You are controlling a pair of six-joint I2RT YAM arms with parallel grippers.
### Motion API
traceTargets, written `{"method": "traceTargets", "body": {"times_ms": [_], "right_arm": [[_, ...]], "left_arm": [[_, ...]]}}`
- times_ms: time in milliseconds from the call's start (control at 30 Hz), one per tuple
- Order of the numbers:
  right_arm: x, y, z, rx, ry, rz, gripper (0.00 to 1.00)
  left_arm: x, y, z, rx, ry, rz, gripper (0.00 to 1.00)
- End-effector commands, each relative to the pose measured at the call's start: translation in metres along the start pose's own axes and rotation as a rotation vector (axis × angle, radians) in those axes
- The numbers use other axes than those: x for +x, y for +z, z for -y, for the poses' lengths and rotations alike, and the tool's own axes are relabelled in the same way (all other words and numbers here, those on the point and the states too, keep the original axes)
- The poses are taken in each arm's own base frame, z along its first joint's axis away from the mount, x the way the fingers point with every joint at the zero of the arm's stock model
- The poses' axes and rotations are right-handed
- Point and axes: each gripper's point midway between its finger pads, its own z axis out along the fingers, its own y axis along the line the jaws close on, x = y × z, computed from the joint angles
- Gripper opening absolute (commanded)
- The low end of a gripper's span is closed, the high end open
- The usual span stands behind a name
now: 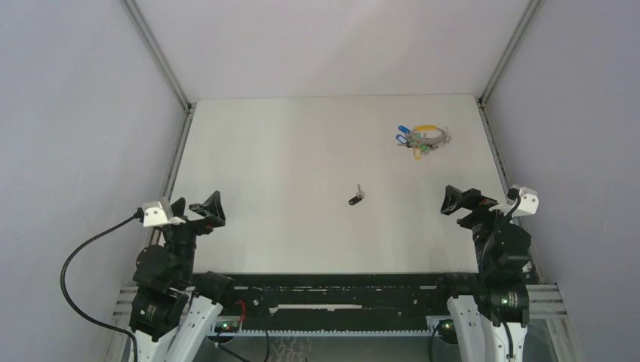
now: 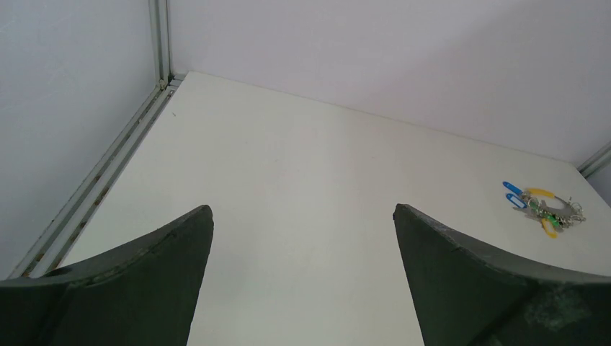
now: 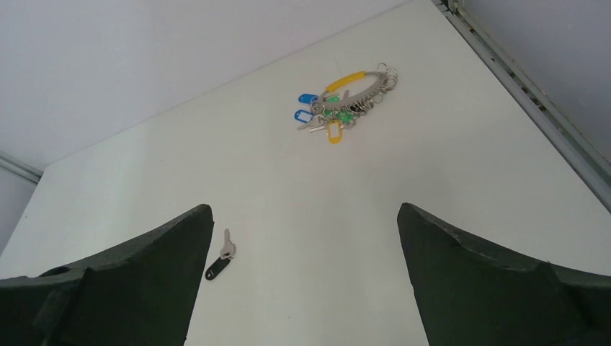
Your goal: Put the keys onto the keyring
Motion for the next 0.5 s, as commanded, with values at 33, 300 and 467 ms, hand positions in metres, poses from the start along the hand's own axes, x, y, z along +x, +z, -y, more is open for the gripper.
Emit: {"method": "traceTargets", "body": {"times_ms": [33, 300, 467], "right_arm": [[-0.010, 0.002, -0.001, 0.001, -0.005, 0.032, 1.00], [-0.006, 0.009, -0.005, -0.008, -0.011, -0.013, 1.00], [0.001, 0.025, -0.007, 0.015, 0.027, -0.073, 1.00]], "left_arm": [[-0.003, 0.003, 0.000, 0.002, 0.009, 0.025, 1.00], [-0.002, 0.003, 0.004, 0.025, 0.014, 0.019, 1.00], [0.000, 0.002, 0.009, 0.054, 0.020, 0.011, 1.00]]}}
